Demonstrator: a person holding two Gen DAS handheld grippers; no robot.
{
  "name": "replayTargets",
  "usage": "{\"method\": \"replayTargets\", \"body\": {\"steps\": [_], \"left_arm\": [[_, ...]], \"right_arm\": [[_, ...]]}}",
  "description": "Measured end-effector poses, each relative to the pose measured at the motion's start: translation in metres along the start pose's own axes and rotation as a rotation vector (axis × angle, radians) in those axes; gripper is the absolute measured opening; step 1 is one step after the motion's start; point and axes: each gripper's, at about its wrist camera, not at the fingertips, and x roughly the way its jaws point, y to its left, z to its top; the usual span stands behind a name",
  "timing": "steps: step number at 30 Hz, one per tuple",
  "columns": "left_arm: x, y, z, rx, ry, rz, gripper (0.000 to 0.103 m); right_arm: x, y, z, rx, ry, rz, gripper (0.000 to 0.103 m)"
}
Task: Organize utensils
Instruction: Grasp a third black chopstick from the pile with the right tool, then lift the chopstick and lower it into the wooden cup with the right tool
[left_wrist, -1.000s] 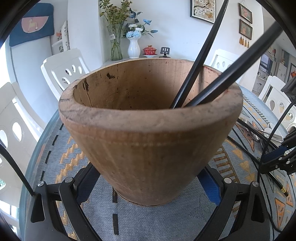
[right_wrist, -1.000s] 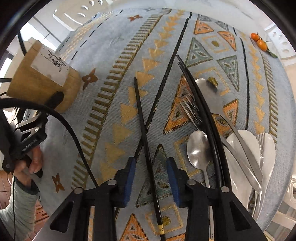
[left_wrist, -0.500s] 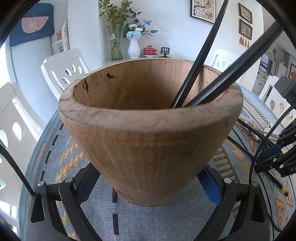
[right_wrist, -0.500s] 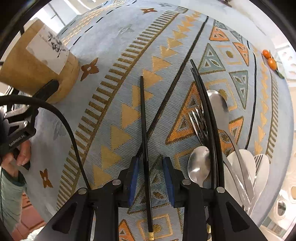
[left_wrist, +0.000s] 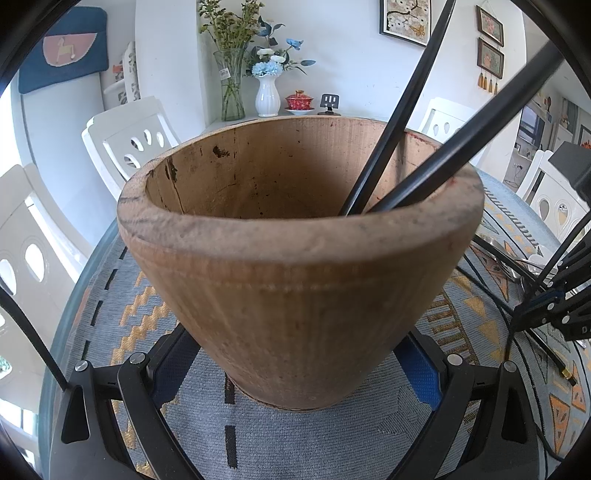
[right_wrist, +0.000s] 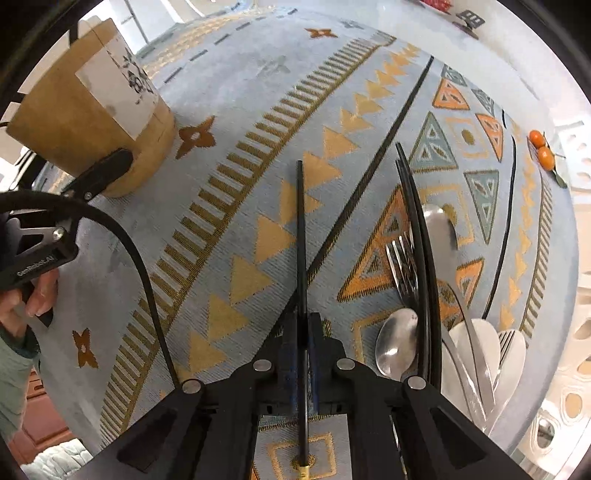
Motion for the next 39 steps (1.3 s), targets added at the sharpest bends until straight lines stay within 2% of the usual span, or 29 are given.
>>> {"method": "replayTargets", "body": {"steps": [4, 12, 15, 21, 33, 36, 39], "left_arm": [[0.0, 0.0, 0.0, 0.0, 0.0, 0.0, 0.098], [0.0, 0.0, 0.0, 0.0, 0.0, 0.0, 0.098], [0.0, 0.001, -0.001, -0.004, 0.002, -0.005, 0.098], [0.0, 0.001, -0.001, -0.004, 0.002, -0.005, 0.098], [0.0, 0.002, -0.001, -0.005, 0.002, -0.006, 0.099], [-0.001, 0.002, -0.001, -0.004, 0.002, -0.005, 0.099], [-0.001, 0.002, -0.001, -0.004, 0.002, -0.005, 0.099]], "right_arm": [[-0.017, -0.008, -0.003, 0.041, -0.066, 0.054, 0.005], [-0.065, -0.015, -0.012, 0.076, -0.218, 0.082, 0.005], [-0.078, -0.013, -0.013, 0.087, -0.247, 0.034, 0.005], [-0.102, -0.018, -0.012, 0.127, -0.341, 0.061, 0.005], [-0.19, -0.001, 0.018, 0.106, -0.643, 0.085, 0.005], [-0.213, 0.003, 0.026, 0.111, -0.708, 0.062, 0.005], [-0.229, 0.002, 0.038, 0.14, -0.747, 0.079, 0.005]]}}
